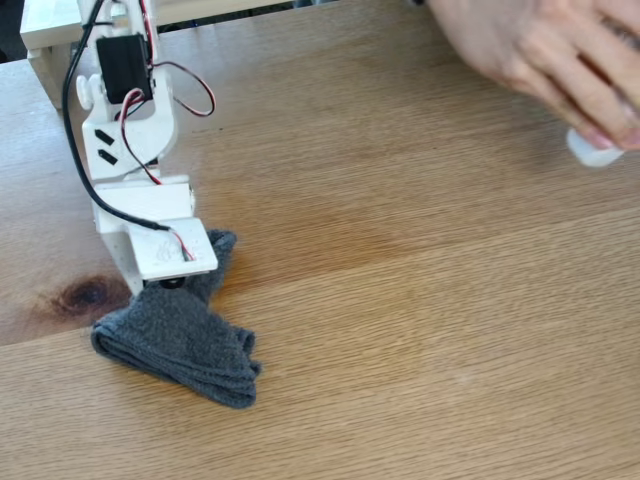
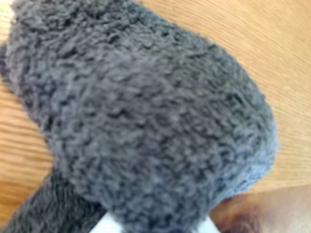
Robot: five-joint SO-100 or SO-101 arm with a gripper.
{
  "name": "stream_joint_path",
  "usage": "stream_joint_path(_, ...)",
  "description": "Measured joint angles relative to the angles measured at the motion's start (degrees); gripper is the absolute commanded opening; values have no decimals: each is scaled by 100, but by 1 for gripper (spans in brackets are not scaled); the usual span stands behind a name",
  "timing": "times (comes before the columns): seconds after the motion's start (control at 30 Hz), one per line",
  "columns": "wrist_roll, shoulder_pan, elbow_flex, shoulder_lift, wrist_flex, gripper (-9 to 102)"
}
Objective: Clean the area in front of the robot
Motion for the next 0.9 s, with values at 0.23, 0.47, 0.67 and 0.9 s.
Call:
stream_joint_path(0.23, -79, 141, -1248, -940, 158, 0)
stream_joint_path(0.47, 167, 167, -2171, -1494, 571, 0)
stream_joint_path(0.67, 659, -141, -2514, -1195, 1828, 0)
stream_joint_path(0.9, 1670, -352, -2320, -378, 3621, 0)
